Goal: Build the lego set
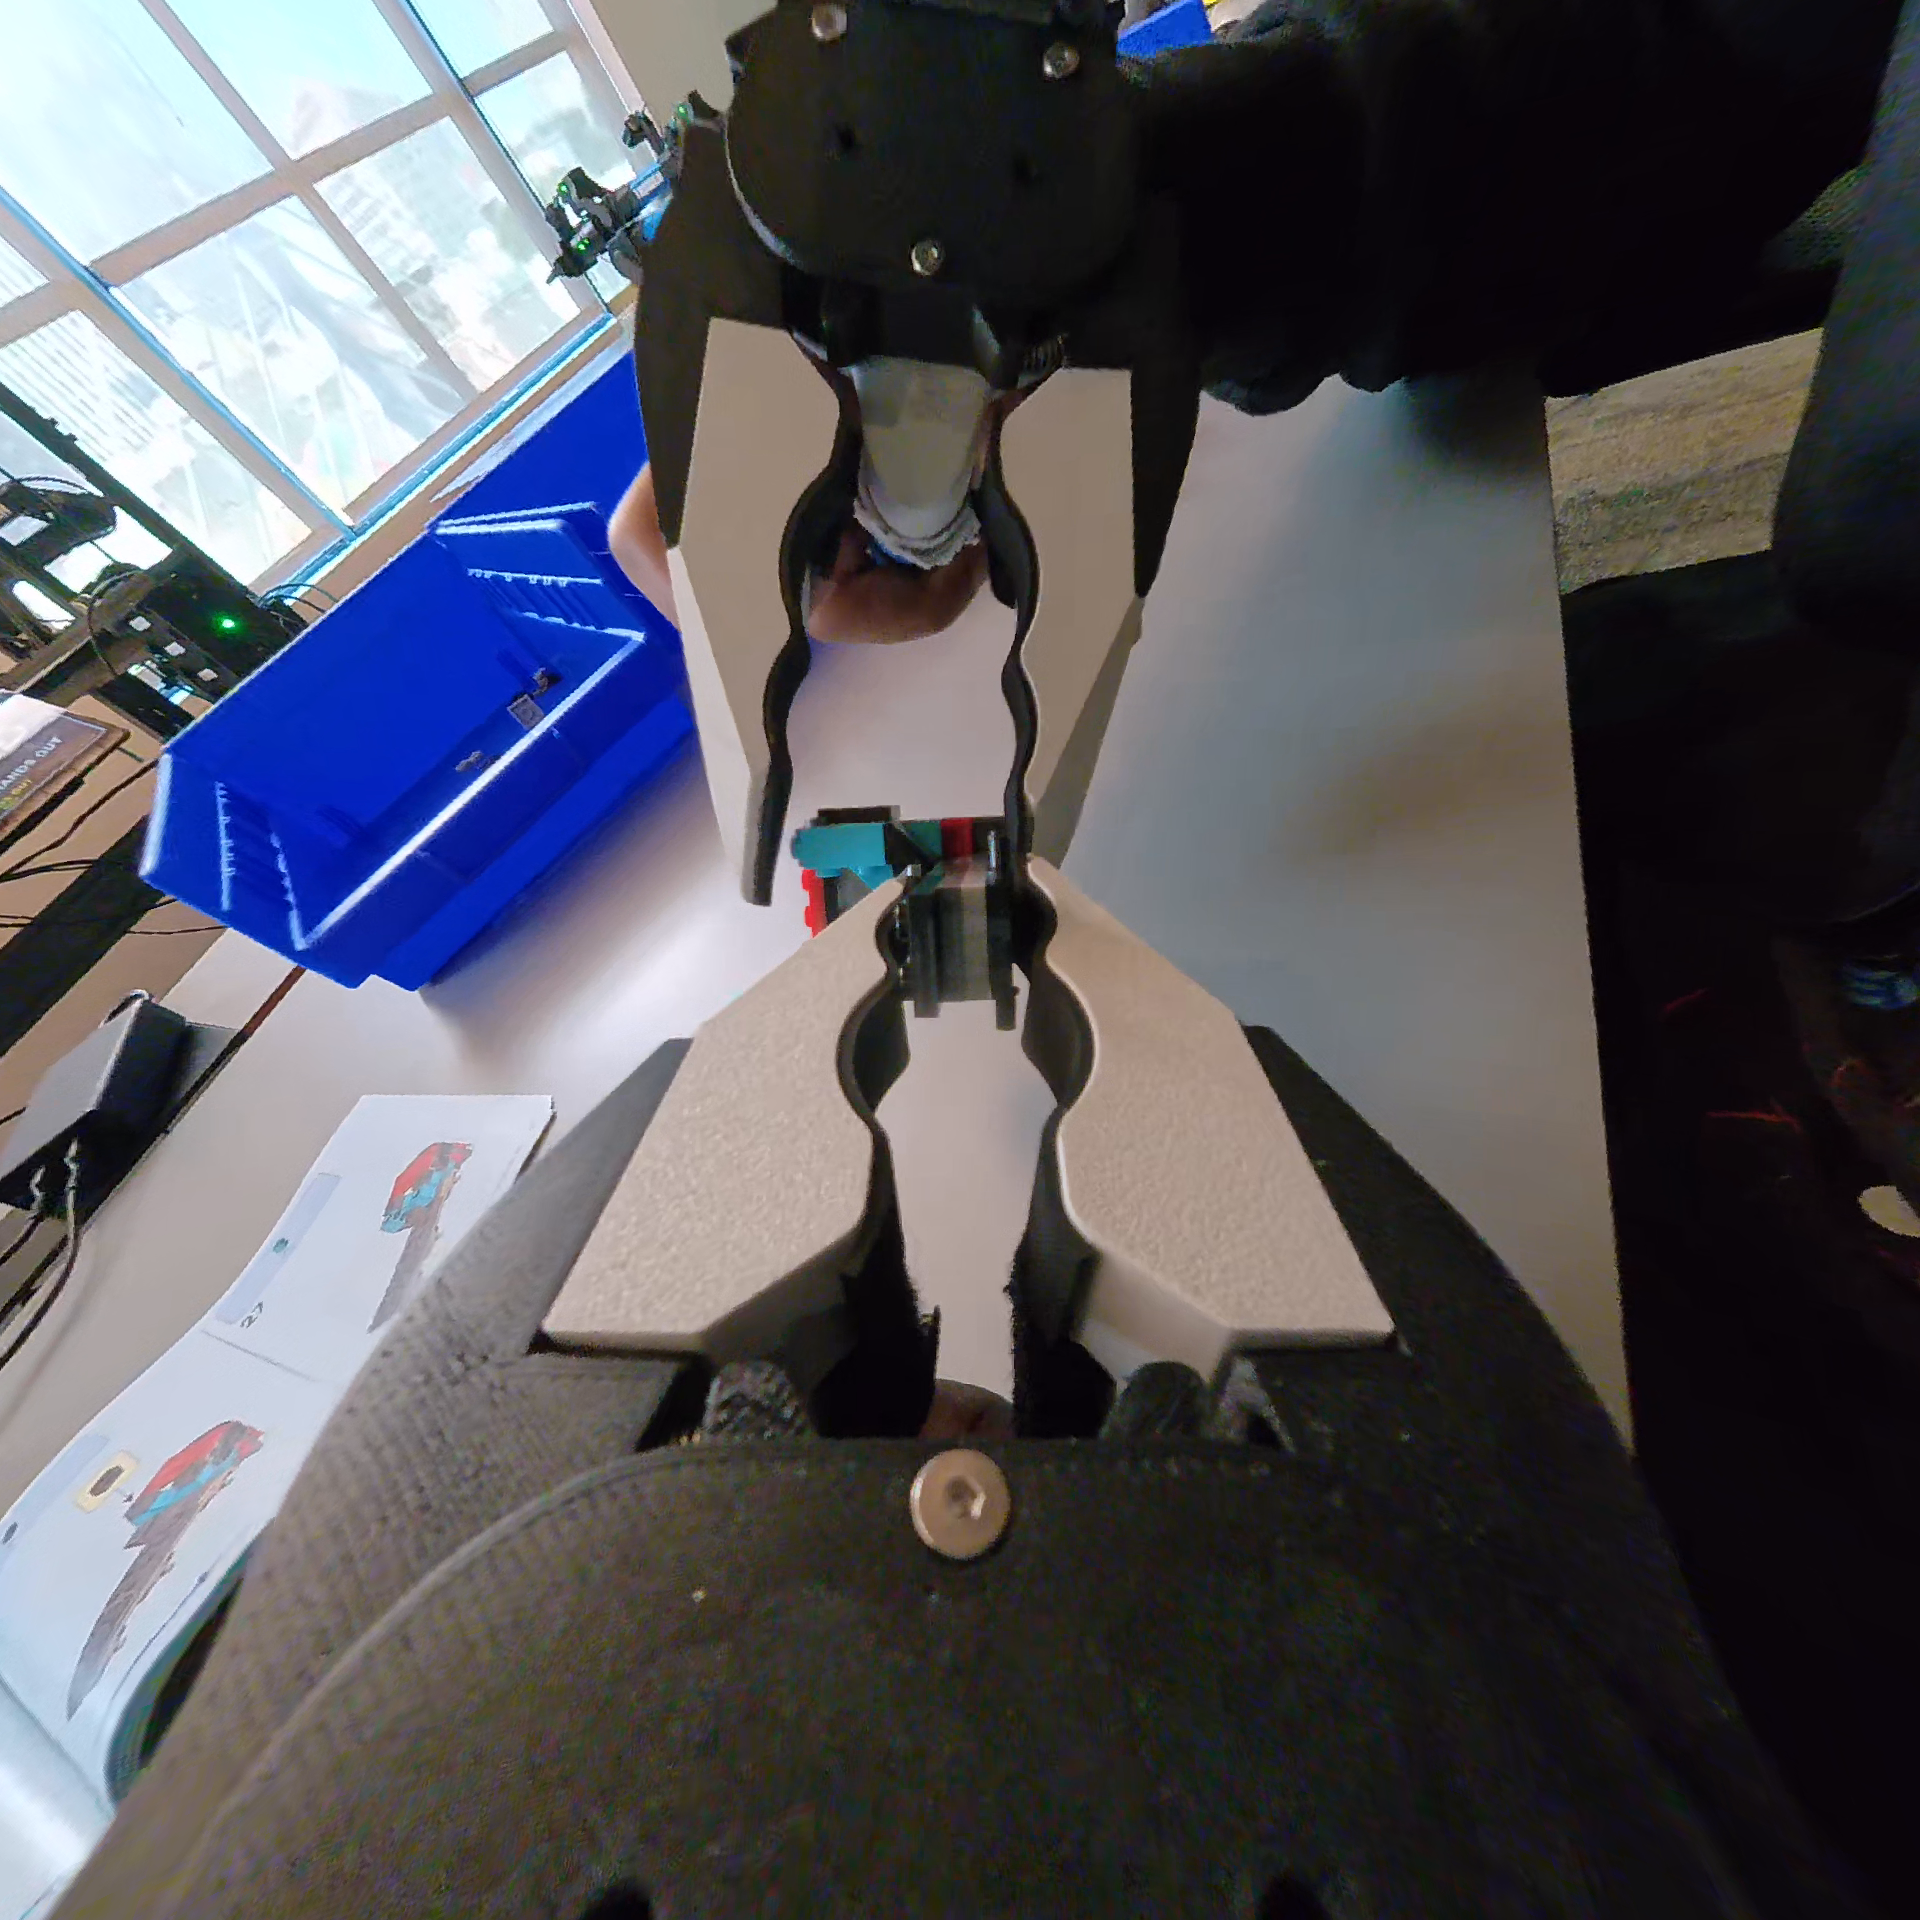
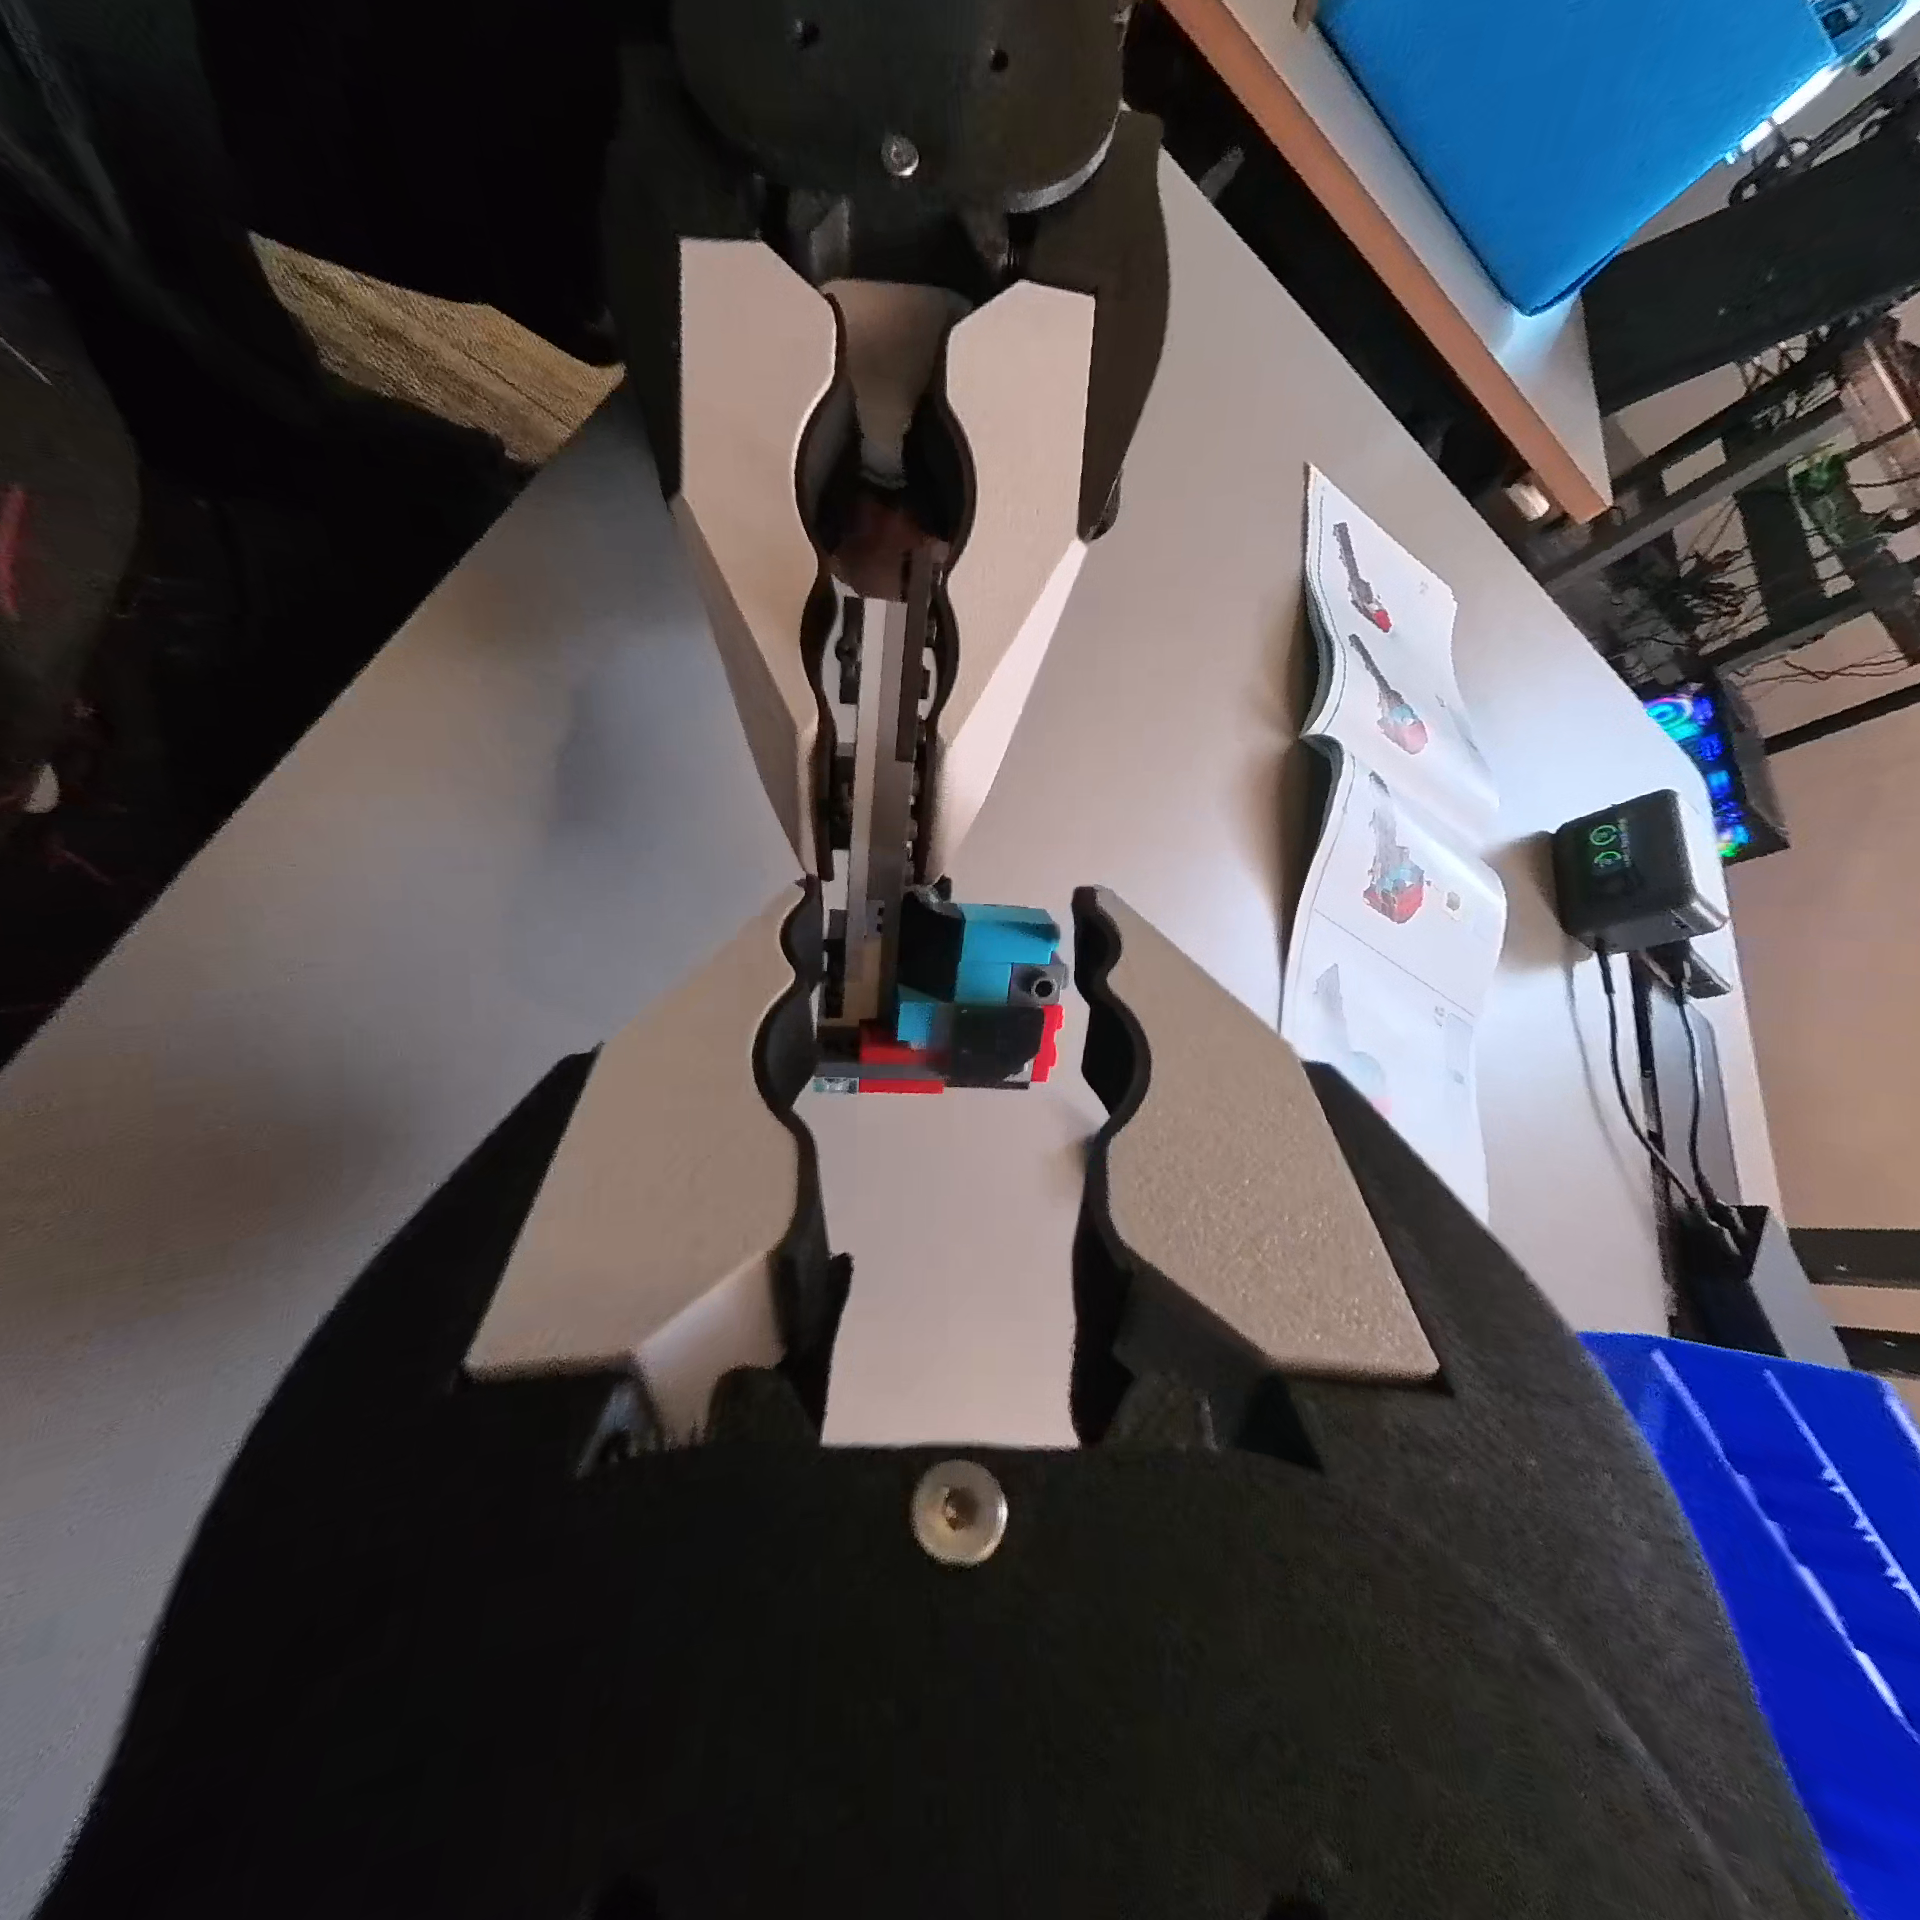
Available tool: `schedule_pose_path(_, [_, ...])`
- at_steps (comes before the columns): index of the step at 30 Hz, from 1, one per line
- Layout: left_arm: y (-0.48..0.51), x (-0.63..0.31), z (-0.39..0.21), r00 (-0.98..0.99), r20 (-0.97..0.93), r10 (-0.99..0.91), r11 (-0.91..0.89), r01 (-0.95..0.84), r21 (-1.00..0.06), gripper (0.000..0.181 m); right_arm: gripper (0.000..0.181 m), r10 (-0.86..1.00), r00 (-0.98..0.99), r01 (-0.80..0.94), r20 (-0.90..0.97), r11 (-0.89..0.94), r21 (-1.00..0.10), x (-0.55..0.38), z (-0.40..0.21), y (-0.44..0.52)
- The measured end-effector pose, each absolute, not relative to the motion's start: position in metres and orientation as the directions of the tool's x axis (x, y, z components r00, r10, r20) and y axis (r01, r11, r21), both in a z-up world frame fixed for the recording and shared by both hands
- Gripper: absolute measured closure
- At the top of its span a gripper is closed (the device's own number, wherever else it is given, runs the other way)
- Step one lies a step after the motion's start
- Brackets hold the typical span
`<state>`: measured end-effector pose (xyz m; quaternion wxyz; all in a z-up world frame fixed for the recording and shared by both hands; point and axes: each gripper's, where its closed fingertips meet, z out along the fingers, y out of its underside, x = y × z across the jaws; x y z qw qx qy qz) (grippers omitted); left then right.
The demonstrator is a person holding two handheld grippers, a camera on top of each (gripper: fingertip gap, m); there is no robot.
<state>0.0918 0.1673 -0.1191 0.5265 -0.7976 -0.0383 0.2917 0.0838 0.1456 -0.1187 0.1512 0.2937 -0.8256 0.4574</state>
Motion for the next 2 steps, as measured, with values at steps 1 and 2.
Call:
schedule_pose_path(1, [0.1671,0.0923,-0.1192,0.829,-0.422,0.367,-0.442,-0.244,-0.863,0.165,0.134,-0.349,-0.788,-0.614,0.506,0.410,-0.674,0.0845,-0.1193,0.1453])
schedule_pose_path(2, [0.1668,0.0926,-0.1193,0.830,-0.422,0.366,-0.443,-0.243,-0.863,0.165,0.135,-0.351,-0.794,-0.607,0.496,0.412,-0.679,0.0850,-0.1200,0.1451])
